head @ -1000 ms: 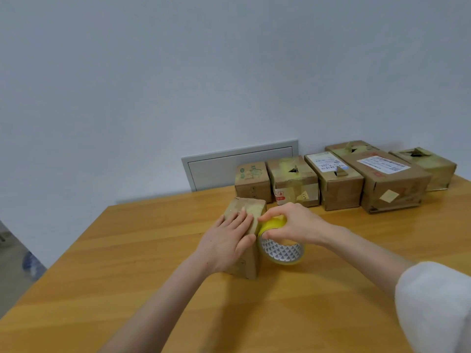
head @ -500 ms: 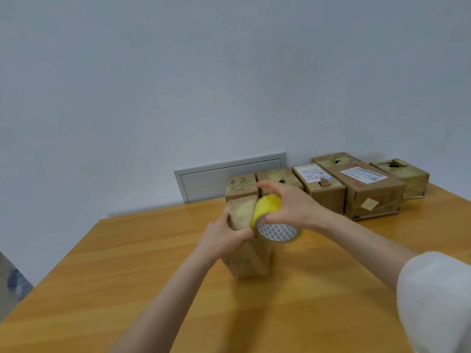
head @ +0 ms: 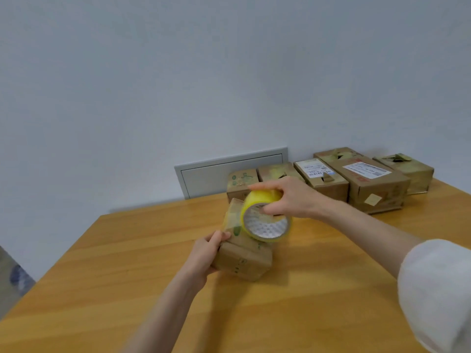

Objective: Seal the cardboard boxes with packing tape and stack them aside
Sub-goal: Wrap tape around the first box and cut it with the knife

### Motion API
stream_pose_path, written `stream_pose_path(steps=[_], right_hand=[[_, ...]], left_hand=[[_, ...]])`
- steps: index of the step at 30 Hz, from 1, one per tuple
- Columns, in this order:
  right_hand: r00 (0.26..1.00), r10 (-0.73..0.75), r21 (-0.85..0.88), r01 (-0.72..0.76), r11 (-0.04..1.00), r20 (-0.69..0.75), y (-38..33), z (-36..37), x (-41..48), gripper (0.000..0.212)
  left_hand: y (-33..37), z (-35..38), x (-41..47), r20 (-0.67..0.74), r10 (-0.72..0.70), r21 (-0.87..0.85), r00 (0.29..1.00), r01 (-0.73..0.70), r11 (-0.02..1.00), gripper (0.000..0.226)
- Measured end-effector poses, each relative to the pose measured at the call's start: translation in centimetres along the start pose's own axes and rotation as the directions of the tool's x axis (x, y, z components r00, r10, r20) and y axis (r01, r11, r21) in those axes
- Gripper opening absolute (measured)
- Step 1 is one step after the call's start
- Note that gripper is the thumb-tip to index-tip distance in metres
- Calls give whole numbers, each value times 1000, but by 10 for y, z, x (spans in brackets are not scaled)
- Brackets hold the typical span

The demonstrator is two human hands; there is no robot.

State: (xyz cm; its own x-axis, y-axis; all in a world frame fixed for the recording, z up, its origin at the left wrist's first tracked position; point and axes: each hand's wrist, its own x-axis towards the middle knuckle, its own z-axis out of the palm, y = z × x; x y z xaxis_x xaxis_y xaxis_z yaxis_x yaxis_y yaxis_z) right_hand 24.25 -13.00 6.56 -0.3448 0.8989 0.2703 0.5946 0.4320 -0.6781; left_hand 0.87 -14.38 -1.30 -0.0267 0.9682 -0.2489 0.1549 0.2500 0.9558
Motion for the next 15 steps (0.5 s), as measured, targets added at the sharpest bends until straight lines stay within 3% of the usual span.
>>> stream_pose_path(steps=[3, 5, 10, 15], right_hand=[[985, 83, -109, -67, 992, 153, 21, -9, -13, 44], [978, 131, -53, -124, 991, 162, 32, -5, -22, 43], [987, 58, 122, -77, 990, 147, 31, -10, -21, 38], [971, 102, -29, -98, 995, 215, 41, -6, -20, 25]], left_hand=[[-4, -6, 2, -5, -6, -31, 1000, 6, 999, 20], [-5, -7, 2, 6, -1, -27, 1000, 1, 1000, 20], [-7, -11, 3, 19, -3, -67, 1000, 4, 998, 20], [-5, -11, 2, 29, -20, -68, 999, 22, 997, 22]])
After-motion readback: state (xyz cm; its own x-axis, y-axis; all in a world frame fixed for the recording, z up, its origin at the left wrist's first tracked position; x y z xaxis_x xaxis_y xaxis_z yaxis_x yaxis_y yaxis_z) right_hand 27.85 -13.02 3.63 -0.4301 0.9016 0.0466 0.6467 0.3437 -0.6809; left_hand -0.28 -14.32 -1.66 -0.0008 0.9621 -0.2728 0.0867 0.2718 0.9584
